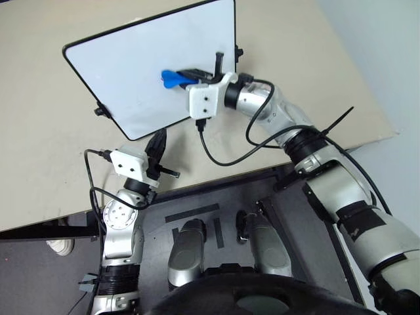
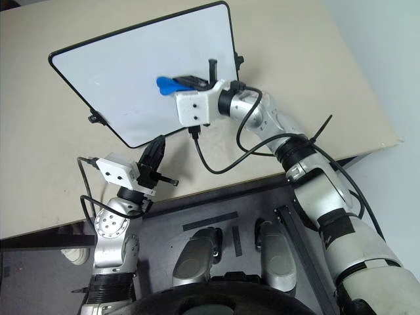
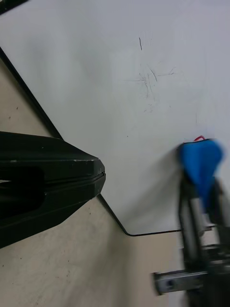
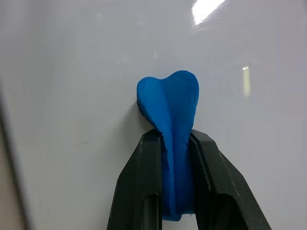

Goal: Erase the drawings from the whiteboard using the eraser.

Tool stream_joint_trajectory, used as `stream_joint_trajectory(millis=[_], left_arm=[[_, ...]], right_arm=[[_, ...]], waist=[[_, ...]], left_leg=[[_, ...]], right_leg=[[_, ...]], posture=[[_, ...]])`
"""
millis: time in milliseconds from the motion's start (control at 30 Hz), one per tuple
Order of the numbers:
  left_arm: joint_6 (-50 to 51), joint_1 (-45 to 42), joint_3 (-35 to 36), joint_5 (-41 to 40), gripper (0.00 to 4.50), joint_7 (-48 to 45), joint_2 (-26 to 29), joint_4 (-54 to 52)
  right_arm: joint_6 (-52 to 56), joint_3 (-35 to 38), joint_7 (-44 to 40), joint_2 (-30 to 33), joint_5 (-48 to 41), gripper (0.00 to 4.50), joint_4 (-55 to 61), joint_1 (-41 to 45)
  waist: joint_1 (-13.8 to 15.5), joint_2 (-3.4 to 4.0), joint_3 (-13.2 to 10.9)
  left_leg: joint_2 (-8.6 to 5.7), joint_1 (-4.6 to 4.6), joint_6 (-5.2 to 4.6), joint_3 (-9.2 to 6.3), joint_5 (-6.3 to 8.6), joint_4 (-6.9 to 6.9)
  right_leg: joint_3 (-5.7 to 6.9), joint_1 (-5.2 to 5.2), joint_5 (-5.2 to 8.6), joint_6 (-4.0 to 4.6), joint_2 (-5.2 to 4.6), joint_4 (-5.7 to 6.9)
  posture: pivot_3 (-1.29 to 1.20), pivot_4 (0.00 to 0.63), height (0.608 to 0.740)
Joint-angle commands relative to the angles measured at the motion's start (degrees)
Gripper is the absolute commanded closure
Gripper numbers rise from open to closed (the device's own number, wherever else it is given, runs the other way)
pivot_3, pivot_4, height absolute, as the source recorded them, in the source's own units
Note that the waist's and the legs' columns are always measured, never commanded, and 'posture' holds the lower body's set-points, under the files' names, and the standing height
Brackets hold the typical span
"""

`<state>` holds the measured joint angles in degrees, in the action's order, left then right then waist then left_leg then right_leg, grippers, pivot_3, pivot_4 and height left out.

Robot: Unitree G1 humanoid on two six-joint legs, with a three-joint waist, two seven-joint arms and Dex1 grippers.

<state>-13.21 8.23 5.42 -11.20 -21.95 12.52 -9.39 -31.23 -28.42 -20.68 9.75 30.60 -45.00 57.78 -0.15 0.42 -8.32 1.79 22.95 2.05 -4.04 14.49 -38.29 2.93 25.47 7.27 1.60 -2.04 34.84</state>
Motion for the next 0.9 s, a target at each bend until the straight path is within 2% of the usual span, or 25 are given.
stream_joint_trajectory(millis=[33,400,900], left_arm=[[-0.93,0.08,0.15,-0.2,4.5,0.15,0.01,-0.89],[-0.78,0.0,0.18,-0.34,4.5,-0.03,0.14,-0.86],[-0.94,0.39,0.3,-0.25,4.5,0.18,0.07,-1.08]], right_arm=[[-0.1,-0.3,-0.08,-0.29,0.22,3.99,0.54,0.5],[0.78,3.92,3.51,-0.88,-2.38,3.99,3.65,6.25],[-0.85,-1.01,2.65,-0.73,2.15,3.99,-0.32,1.25]], waist=[[0.0,0.0,0.0],[-0.02,0.01,0.0],[0.02,0.01,0.0]], left_leg=[[0.0,0.0,0.01,0.0,0.01,0.0],[0.0,0.02,0.02,-0.01,0.01,0.01],[0.0,0.02,0.03,0.0,0.02,0.01]], right_leg=[[0.0,0.0,0.0,0.0,0.0,0.01],[0.0,0.03,-0.02,0.02,0.0,0.02],[0.0,0.03,0.0,0.02,0.0,0.01]], posture=[[0.0,0.15,0.74],[0.0,0.15,0.74],[0.0,0.15,0.74]])
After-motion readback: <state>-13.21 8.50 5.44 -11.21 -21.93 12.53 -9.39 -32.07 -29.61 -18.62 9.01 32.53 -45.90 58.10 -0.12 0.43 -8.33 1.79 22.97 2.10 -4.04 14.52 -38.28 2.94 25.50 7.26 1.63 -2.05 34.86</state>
